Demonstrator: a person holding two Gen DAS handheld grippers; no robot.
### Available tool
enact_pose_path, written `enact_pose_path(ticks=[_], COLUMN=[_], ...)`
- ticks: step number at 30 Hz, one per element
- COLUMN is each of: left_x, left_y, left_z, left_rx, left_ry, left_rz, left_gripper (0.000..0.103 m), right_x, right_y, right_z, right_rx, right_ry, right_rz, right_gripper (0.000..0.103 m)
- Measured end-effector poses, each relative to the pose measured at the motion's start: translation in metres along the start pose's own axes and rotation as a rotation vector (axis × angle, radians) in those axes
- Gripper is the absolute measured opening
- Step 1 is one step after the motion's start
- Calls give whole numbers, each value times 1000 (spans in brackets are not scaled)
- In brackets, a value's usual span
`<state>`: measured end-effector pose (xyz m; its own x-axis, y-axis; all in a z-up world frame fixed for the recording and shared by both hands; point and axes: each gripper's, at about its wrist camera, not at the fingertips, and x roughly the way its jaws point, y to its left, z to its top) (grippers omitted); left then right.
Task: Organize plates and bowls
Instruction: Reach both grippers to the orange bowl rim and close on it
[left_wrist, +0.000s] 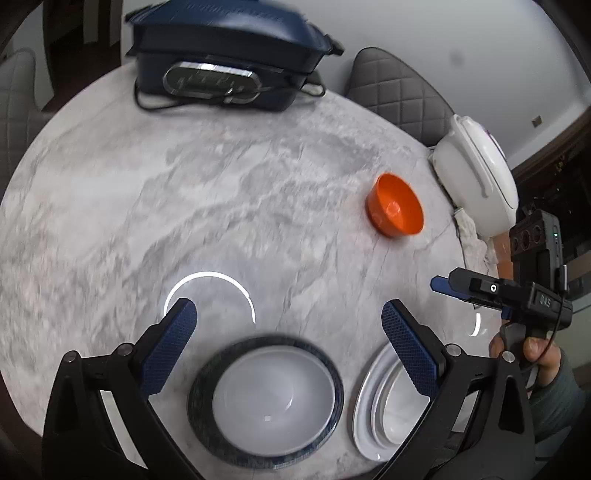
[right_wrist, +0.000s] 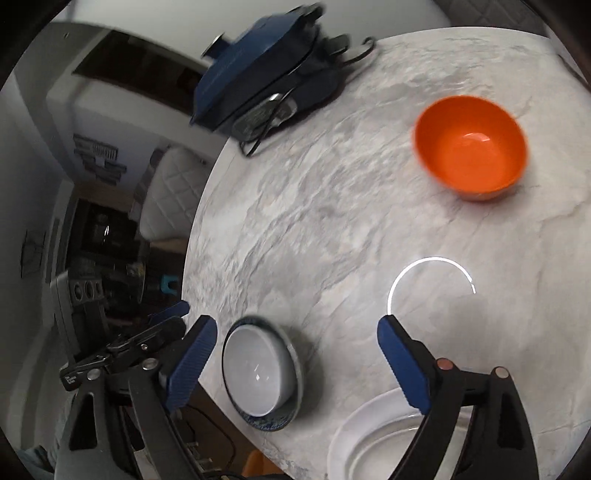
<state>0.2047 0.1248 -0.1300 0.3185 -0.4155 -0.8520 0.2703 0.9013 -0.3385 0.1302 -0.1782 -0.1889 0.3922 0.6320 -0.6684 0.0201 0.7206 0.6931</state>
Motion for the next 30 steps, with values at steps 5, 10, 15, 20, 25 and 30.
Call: enact_pose_path(ticks=[5,10,15,20,25,30], left_x=[47,123,192,235,252,263], left_y=[-43,-79,-118,-130,-126,-124], left_z=[75,124,139,132,128,133], left_rx=[97,70,158,186,183,177], left_ry=[56,166,226,270,295,298], left_rz=[-15,-8,9,2,-24,-56], left_gripper=[102,100,100,94,84,70], right_x=[-61,-72,-49,-27,-14,-6], right_y=[-85,-135,-166,-176,-176,-177], right_z=[48,81,100,104,107,112], right_rx=[176,256,307,320,304,306], right_ry=[-167,-195,-147,-118,-86,-72], right_rz=[-22,-9,16,41,48,67], right_gripper=[93,87,68,67,68,67])
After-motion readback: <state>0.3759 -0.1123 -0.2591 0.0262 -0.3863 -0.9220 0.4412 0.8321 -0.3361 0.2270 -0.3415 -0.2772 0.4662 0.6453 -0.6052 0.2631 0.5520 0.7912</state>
